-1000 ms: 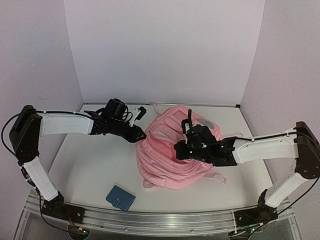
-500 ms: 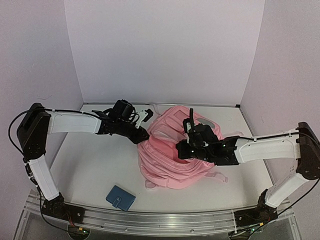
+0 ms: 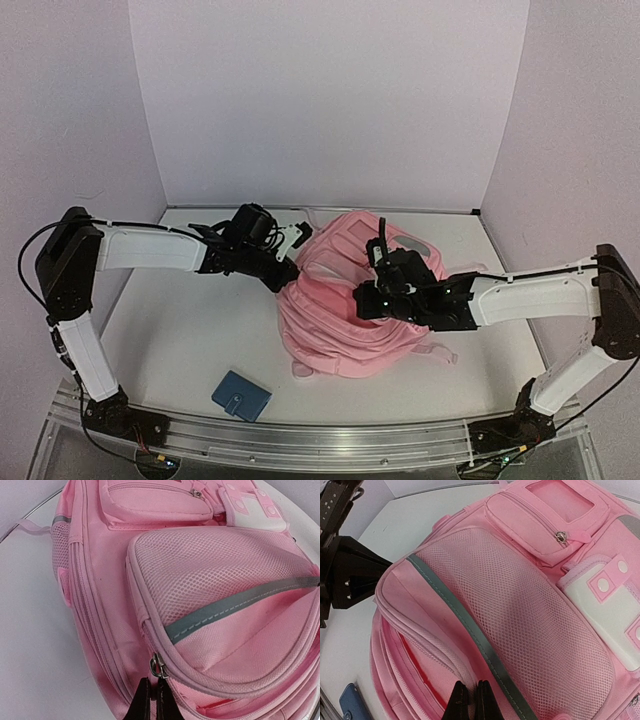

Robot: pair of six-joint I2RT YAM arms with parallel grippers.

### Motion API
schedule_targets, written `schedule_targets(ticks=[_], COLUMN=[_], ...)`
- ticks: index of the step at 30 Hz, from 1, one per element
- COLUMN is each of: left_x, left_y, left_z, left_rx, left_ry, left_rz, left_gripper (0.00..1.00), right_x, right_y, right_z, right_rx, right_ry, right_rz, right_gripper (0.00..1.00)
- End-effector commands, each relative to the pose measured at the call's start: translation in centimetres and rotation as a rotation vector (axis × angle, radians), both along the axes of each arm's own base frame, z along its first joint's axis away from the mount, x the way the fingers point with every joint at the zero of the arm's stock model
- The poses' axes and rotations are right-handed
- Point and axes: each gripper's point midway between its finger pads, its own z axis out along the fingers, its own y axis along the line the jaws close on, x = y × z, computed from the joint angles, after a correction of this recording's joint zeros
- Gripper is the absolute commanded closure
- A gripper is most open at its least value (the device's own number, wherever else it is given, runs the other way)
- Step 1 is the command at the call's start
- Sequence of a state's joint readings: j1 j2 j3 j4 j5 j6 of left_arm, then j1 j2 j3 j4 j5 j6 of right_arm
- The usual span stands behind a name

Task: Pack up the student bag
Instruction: Zip the student bag at the center of the board.

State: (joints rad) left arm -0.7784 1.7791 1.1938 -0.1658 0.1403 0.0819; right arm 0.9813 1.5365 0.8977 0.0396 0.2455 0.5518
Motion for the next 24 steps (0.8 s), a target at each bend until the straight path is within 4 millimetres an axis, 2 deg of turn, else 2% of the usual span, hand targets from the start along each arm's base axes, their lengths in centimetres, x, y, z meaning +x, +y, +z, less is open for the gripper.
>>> schedule_targets(ticks=[1,11,20,24], left_x=[-2.9,-8.1,-10.5,-12.6], left_y=[1.4,1.8,2.5,1.8], left_z=[1.4,1.0,2.8,3.1], left_rx=[0.046,0.106,0.109,0.078], left_ry=[-0.019,0.067,0.113,0.232], left_rz=[-0.010,-0.059,-0.074,-0.129], left_gripper=[1.00,1.00,1.00,1.00], right_x=[2.0,2.3,2.7,2.8], right_y=[-1.6,-1.7,-1.9,-1.8], right_z=[0.7,-0.2,0.0,0.0], right_rx=[-0.011,-0.017,-0.011,-0.014], right_ry=[-0.034,-0.015,-0.024,-0.025], right_rz=[-0.131,-0.170,-0.203,-0.203], right_gripper=[1.00,1.00,1.00,1.00])
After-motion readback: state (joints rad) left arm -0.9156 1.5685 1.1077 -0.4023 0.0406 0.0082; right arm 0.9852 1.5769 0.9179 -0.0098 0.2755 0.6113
